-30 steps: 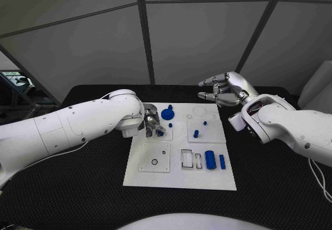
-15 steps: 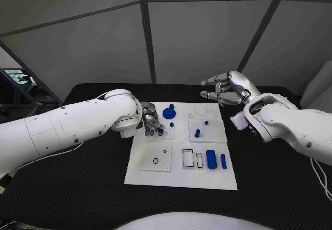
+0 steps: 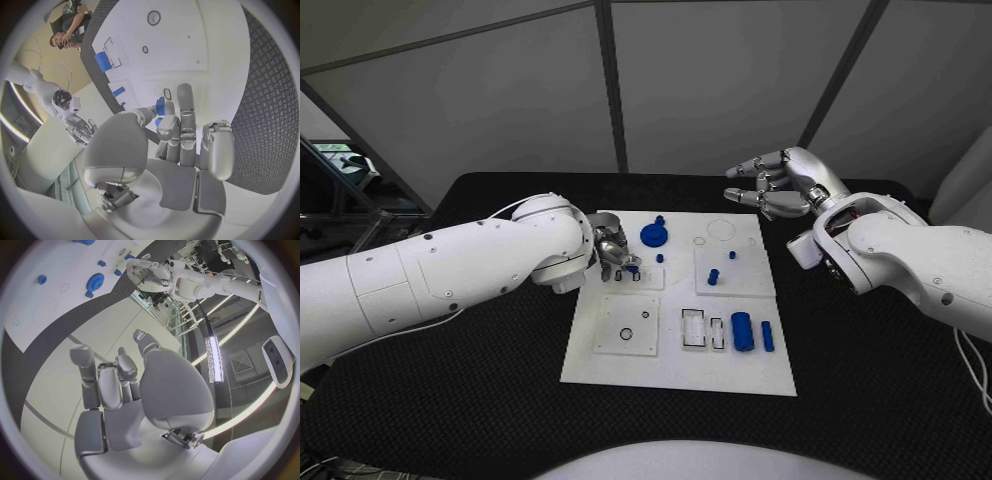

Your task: Assemble the parts on the task board

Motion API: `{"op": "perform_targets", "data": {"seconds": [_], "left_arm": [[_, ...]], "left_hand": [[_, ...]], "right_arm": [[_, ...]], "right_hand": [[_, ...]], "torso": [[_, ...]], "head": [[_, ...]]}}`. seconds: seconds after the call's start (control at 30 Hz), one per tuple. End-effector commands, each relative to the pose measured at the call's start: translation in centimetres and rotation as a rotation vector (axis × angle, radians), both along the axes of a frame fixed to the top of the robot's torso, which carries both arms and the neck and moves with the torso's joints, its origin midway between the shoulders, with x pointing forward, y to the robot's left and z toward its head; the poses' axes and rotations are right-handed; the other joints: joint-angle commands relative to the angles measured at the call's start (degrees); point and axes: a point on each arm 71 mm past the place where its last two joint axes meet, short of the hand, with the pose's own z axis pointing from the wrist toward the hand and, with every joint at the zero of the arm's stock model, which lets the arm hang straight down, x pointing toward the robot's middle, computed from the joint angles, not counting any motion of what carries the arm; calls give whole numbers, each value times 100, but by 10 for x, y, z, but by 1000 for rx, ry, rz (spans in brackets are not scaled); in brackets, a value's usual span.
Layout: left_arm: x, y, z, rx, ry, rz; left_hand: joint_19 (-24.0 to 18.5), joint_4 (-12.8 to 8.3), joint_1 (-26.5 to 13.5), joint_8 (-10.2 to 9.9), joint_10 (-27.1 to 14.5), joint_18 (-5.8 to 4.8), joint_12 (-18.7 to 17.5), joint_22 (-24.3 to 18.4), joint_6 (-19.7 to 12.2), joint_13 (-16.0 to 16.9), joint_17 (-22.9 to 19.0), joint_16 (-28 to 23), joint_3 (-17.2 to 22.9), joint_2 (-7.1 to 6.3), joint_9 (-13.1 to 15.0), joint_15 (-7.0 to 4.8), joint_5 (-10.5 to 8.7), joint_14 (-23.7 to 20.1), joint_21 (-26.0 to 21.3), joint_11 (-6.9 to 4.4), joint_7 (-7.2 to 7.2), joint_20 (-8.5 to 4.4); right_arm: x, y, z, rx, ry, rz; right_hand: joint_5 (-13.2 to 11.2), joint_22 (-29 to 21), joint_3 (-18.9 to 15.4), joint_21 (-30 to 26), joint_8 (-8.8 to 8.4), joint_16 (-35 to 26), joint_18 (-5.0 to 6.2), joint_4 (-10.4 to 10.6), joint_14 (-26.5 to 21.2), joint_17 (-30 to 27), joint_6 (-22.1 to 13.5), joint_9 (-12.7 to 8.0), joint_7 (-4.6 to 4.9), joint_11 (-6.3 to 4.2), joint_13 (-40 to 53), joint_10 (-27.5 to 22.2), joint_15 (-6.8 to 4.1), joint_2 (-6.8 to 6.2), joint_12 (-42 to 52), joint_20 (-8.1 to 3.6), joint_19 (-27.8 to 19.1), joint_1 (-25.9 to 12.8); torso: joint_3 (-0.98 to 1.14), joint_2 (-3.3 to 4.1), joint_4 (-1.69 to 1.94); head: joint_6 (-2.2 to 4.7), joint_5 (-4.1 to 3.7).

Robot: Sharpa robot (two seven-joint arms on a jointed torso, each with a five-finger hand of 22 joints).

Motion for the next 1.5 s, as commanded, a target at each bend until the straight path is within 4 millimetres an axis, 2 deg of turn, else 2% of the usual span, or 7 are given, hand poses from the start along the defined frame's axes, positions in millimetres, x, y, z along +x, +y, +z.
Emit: {"op": "perform_targets", "data": {"seconds": [0.03, 0.13, 0.3, 0.43, 0.83, 1.5], "left_arm": [[1, 0, 1, 6, -46, 13], [0, -1, -2, 7, -41, 13], [-1, -3, -6, 19, -50, 9], [-1, -3, -9, 26, -58, 8], [-3, -3, -13, 51, -37, 0], [-5, -5, -15, 73, -5, -29]], "left_hand": [[243, -786, -67, 39, 64, -169, 2, 695, -5, 15, 10, -39, 826, 4, 19, -11, 33, 20, 61, 1, -12, -39], [264, -797, -79, 40, 79, -179, 20, 744, -2, 33, 11, -40, 844, -5, 26, -12, 44, 21, 90, 0, -13, -40], [272, -809, -93, 42, 89, -183, 30, 762, 2, 43, 13, -41, 863, -15, 34, -13, 60, 22, 101, -1, -14, -41], [278, -822, -110, 45, 105, -185, 49, 774, 7, 62, 15, -43, 884, -25, 43, -14, 76, 23, 109, -2, -15, -42], [287, -836, -126, 49, 117, -190, 61, 795, 12, 73, 17, -45, 905, -34, 53, -15, 88, 24, 122, -4, -18, -43], [290, -859, -161, 56, 129, -191, 71, 803, 19, 77, 21, -47, 913, -70, 71, -16, 88, 26, 126, -7, -23, -45]], "right_arm": [[0, 2, 0, -2, 11, 11], [0, 3, 0, -8, 8, 14], [0, 3, 0, -19, 1, 19], [0, 4, 0, -28, -5, 23], [-2, 6, 1, -42, -12, 38], [-2, 8, 0, -39, -7, 42]], "right_hand": [[33, -6, -5, -17, 26, -32, 80, 44, 145, -9, 23, -5, -11, 4, -5, -25, -39, 5, -11, 2, -43, -54], [33, -6, -5, -17, 26, -32, 80, 44, 145, -9, 23, -5, -11, 4, -5, -25, -39, 5, -11, 2, -43, -54], [33, -6, -5, -17, 26, -32, 80, 44, 145, -9, 23, -5, -11, 4, -5, -25, -39, 5, -11, 2, -43, -54], [33, -14, -11, -23, 28, -33, 81, 49, 145, -9, 21, -5, -11, 3, -8, -27, -39, 2, -12, 2, -47, -61], [34, -22, -22, -31, 30, -38, 82, 63, 145, -13, 20, -5, -12, 4, -10, -30, -39, 1, -11, 2, -49, -81], [35, -25, -29, -35, 33, -36, 83, 76, 148, -6, 20, -5, -13, 3, -4, -26, -39, 7, -2, 2, -49, -95]], "torso": [[3, 5, -14], [5, 9, -16], [-5, 8, -14], [-1, 12, -14], [-3, 15, -12], [-2, 12, -13]], "head": [[-5, 15], [3, 15], [4, 8], [5, 3], [-23, -23], [-61, -15]]}}
